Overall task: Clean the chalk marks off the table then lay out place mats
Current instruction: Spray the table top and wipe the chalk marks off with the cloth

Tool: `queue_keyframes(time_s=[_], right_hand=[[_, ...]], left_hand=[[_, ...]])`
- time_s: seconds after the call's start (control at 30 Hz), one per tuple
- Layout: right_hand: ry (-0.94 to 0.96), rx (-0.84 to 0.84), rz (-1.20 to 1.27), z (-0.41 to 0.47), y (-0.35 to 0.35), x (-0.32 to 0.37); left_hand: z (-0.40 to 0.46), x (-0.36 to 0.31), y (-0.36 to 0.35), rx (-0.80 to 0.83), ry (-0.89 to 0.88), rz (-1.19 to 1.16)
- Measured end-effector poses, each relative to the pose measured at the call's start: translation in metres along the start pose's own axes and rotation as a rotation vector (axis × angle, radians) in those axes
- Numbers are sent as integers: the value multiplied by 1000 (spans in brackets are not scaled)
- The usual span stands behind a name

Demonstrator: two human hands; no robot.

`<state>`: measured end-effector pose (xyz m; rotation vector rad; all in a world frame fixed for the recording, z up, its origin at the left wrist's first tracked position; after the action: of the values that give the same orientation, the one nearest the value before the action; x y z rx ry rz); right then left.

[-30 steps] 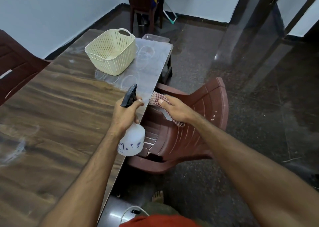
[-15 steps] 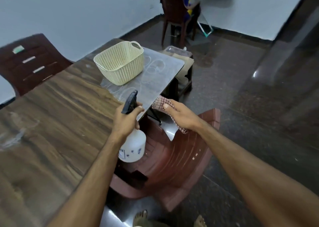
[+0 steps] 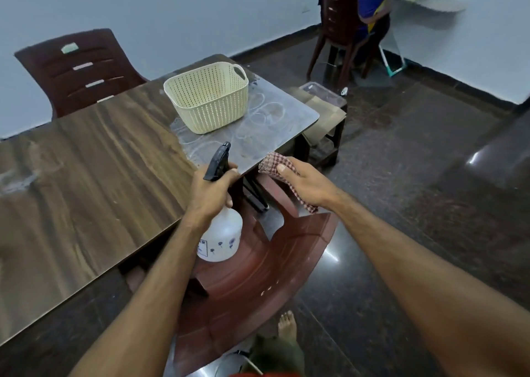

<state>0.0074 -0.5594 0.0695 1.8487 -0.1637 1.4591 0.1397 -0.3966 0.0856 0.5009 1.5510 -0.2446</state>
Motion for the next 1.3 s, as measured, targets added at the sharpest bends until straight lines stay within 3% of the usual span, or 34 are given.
queue_keyframes(time_s=[0.4, 0.63, 1.03, 1.3], right_hand=[[-14, 102, -52, 94, 54, -51], [1, 244, -28, 146, 69, -69], [146, 480, -93, 257, 127, -98], [223, 589, -102, 314, 118, -87]], left_hand=[[51, 4, -73, -150, 86, 2], [70, -4, -109, -230, 118, 21], [83, -15, -190, -548, 164, 6], [109, -22, -210, -686, 182, -32]])
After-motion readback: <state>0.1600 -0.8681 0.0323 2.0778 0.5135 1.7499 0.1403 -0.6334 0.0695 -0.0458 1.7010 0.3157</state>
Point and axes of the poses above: each hand's wrist, its own z-axis towards the middle knuckle, its own y-axis out of the back of the hand, x = y × z, the point moved 5 cm from there along z, towards the middle knuckle, and after that the axes turned 11 degrees about -x, right-handed, at the moved point
